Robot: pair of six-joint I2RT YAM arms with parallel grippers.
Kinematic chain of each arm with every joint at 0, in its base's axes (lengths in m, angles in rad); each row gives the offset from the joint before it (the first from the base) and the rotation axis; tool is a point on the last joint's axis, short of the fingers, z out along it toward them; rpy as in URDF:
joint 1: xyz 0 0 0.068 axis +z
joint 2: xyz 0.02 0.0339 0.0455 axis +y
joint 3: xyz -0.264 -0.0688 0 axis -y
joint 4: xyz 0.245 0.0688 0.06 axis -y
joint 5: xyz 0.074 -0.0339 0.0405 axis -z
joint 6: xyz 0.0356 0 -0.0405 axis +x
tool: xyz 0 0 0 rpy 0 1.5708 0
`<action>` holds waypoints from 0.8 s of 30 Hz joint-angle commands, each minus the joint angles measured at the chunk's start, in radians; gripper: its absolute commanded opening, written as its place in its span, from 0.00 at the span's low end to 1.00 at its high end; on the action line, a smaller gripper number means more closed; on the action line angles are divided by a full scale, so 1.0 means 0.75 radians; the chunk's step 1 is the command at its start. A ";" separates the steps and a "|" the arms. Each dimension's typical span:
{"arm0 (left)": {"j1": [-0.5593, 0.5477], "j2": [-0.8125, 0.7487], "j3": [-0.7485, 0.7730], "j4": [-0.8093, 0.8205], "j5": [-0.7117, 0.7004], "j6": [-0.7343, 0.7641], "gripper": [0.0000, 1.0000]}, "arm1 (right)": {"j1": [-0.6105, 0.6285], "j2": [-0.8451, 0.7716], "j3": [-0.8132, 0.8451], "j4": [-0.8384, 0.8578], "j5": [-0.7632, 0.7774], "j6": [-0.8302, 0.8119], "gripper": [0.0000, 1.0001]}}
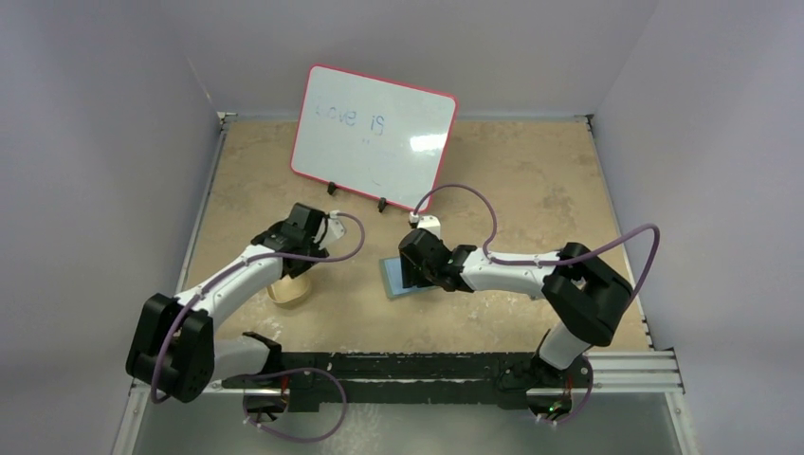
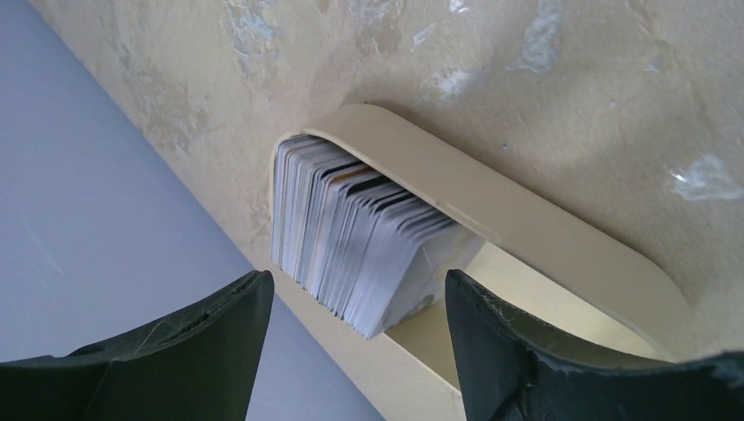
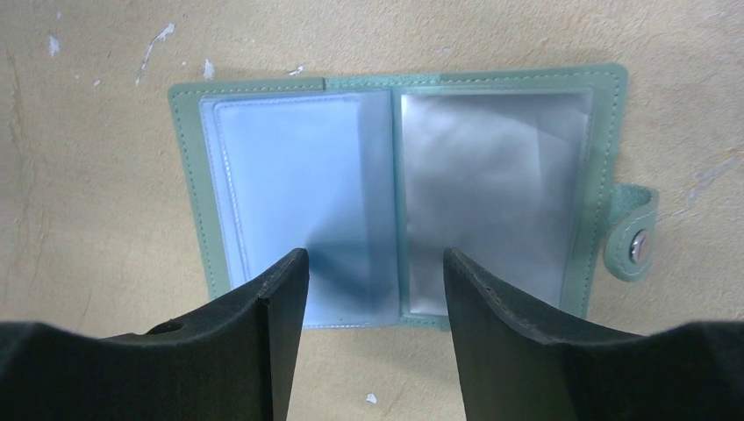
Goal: Put the credit cards into the card holder
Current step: Pick up the credit card from the storage box.
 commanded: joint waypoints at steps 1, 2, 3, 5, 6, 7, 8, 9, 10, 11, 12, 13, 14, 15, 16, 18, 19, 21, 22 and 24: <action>0.007 0.081 0.008 0.143 -0.092 0.050 0.71 | 0.006 -0.051 0.009 -0.031 -0.073 0.005 0.60; 0.008 0.100 0.027 0.138 -0.097 0.045 0.70 | 0.005 -0.061 0.003 -0.033 -0.077 0.006 0.61; 0.007 0.113 0.034 0.136 -0.104 0.047 0.70 | 0.005 -0.071 -0.001 -0.039 -0.077 0.005 0.61; 0.008 0.127 0.037 0.141 -0.118 0.053 0.69 | 0.006 -0.087 -0.009 -0.044 -0.071 0.000 0.60; 0.007 0.128 0.030 0.154 -0.113 0.058 0.68 | 0.005 -0.093 -0.014 -0.047 -0.067 -0.004 0.60; 0.007 0.129 0.020 0.166 -0.105 0.063 0.68 | 0.006 -0.100 -0.020 -0.044 -0.061 -0.004 0.61; 0.007 0.132 0.009 0.178 -0.107 0.066 0.67 | 0.006 -0.103 -0.024 -0.040 -0.059 -0.004 0.61; 0.007 0.137 0.002 0.190 -0.126 0.067 0.67 | 0.005 -0.105 -0.027 -0.038 -0.060 -0.004 0.61; 0.007 0.142 0.007 0.187 -0.142 0.070 0.66 | 0.006 -0.104 -0.026 -0.039 -0.062 -0.004 0.61; 0.008 0.145 0.018 0.181 -0.153 0.074 0.65 | 0.005 -0.102 -0.027 -0.039 -0.062 -0.004 0.61; 0.007 0.144 0.028 0.183 -0.162 0.075 0.64 | 0.005 -0.102 -0.027 -0.039 -0.065 -0.003 0.61; 0.006 0.141 0.039 0.182 -0.166 0.076 0.62 | 0.005 -0.102 -0.030 -0.037 -0.065 0.000 0.61; 0.007 0.141 0.048 0.179 -0.168 0.076 0.60 | 0.005 -0.104 -0.031 -0.033 -0.067 0.002 0.61; 0.007 0.140 0.058 0.176 -0.172 0.077 0.58 | 0.006 -0.103 -0.032 -0.028 -0.067 0.002 0.61; 0.007 0.142 0.063 0.174 -0.179 0.080 0.55 | 0.005 -0.104 -0.031 -0.029 -0.067 0.002 0.61; 0.009 0.155 0.067 0.163 -0.181 0.082 0.50 | 0.006 -0.100 -0.025 -0.027 -0.066 0.001 0.61; 0.007 0.157 0.067 0.161 -0.179 0.082 0.47 | 0.005 -0.099 -0.023 -0.030 -0.067 0.000 0.61; 0.007 0.160 0.082 0.143 -0.178 0.077 0.41 | 0.005 -0.100 -0.022 -0.032 -0.065 0.000 0.61; 0.007 0.161 0.093 0.127 -0.179 0.071 0.39 | 0.005 -0.103 -0.022 -0.031 -0.064 -0.001 0.61; 0.007 0.167 0.115 0.101 -0.178 0.059 0.38 | 0.006 -0.102 -0.023 -0.029 -0.063 -0.002 0.61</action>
